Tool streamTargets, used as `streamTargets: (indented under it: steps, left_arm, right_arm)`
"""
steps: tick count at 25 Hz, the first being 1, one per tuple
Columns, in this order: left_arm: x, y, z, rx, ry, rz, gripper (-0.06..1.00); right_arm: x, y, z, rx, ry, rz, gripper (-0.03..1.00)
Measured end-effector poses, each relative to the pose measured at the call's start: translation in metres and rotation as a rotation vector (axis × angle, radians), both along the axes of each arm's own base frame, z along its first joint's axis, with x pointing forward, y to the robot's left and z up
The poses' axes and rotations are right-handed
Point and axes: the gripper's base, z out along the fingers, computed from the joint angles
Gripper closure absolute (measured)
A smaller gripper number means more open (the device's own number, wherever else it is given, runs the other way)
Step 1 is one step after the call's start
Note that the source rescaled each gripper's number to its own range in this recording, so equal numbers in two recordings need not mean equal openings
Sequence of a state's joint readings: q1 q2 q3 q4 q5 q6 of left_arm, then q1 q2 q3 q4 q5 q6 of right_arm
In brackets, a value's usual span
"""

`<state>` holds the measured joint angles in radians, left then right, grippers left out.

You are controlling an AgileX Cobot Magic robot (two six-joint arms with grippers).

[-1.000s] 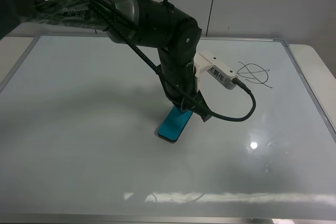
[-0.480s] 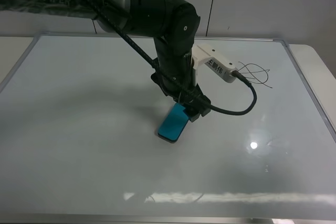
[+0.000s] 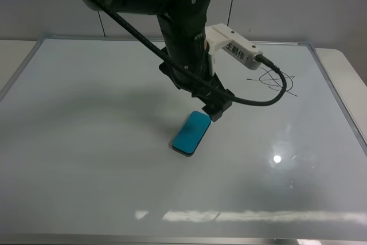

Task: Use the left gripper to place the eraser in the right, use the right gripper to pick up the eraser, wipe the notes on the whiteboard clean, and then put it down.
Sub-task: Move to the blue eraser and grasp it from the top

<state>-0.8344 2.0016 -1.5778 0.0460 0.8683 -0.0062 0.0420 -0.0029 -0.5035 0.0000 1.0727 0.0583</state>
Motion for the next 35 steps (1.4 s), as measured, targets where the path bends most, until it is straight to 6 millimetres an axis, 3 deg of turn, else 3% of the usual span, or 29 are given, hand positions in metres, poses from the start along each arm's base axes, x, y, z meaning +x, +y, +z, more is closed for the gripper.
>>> streamTargets:
  steps: [3, 6, 12, 16, 22, 25, 28, 31, 35]
  left_arm:
    - [0.008, 0.026, 0.04, -0.071, -0.039, 0.08, -0.05]
    - [0.016, 0.068, 0.089, -0.135, -0.102, 0.175, -0.05]
    - [0.011, 0.175, 0.178, -0.247, -0.28, 0.412, -0.05]
    - [-0.021, 0.243, 0.225, -0.272, -0.386, 0.575, -0.05]
    - [-0.099, 0.312, 0.273, -0.234, -0.578, 0.758, -0.05]
    - [-0.149, 0.324, 0.283, -0.237, -0.688, 0.806, -0.05]
    - [-0.198, 0.327, 0.273, -0.23, -0.756, 0.814, -0.05]
    - [-0.248, 0.331, 0.247, -0.198, -0.823, 0.83, -0.05]
    - [-0.3, 0.336, 0.199, -0.206, -0.881, 0.906, -0.05]
  right_arm:
    - [0.0, 0.0, 0.0, 0.0, 0.0, 0.0, 0.36]
    - [0.0, 0.0, 0.0, 0.0, 0.0, 0.0, 0.36]
    - [0.0, 0.0, 0.0, 0.0, 0.0, 0.0, 0.36]
    - [0.0, 0.0, 0.0, 0.0, 0.0, 0.0, 0.36]
    - [0.0, 0.0, 0.0, 0.0, 0.0, 0.0, 0.36]
    - [0.0, 0.0, 0.0, 0.0, 0.0, 0.0, 0.36]
    - [0.0, 0.0, 0.0, 0.0, 0.0, 0.0, 0.36]
    - [0.0, 0.0, 0.0, 0.0, 0.0, 0.0, 0.36]
    - [0.0, 0.0, 0.0, 0.0, 0.0, 0.0, 0.36]
